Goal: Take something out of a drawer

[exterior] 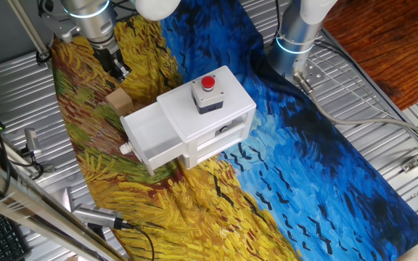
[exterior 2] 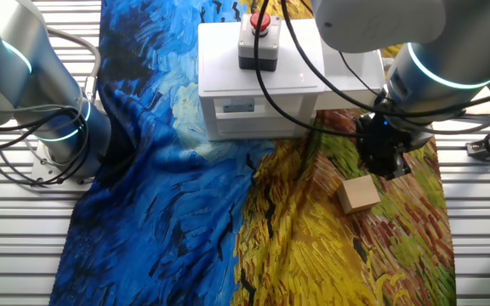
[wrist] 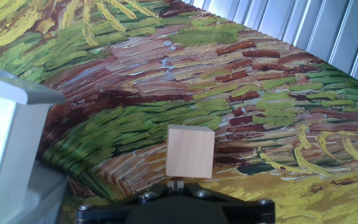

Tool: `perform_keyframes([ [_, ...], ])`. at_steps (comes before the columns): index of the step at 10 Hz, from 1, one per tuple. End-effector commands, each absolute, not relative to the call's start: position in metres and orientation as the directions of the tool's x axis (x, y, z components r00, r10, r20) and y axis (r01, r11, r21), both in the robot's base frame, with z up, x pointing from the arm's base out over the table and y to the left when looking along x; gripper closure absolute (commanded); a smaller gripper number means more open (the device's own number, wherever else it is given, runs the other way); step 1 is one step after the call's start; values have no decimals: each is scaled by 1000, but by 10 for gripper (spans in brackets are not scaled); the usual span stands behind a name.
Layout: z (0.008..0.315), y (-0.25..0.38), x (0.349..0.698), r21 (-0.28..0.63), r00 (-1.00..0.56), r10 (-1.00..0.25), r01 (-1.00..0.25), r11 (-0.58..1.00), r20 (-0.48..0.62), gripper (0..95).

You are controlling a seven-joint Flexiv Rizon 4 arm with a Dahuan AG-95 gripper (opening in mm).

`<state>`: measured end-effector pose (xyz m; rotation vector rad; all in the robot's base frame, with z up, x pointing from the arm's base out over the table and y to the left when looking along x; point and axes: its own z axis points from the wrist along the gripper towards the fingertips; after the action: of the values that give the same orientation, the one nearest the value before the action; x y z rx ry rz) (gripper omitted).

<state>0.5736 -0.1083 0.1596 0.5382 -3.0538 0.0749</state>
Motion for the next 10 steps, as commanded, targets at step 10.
perform_keyframes([
  [10, 150, -112, 577, -20, -926, -376, -377, 926, 37, 950],
])
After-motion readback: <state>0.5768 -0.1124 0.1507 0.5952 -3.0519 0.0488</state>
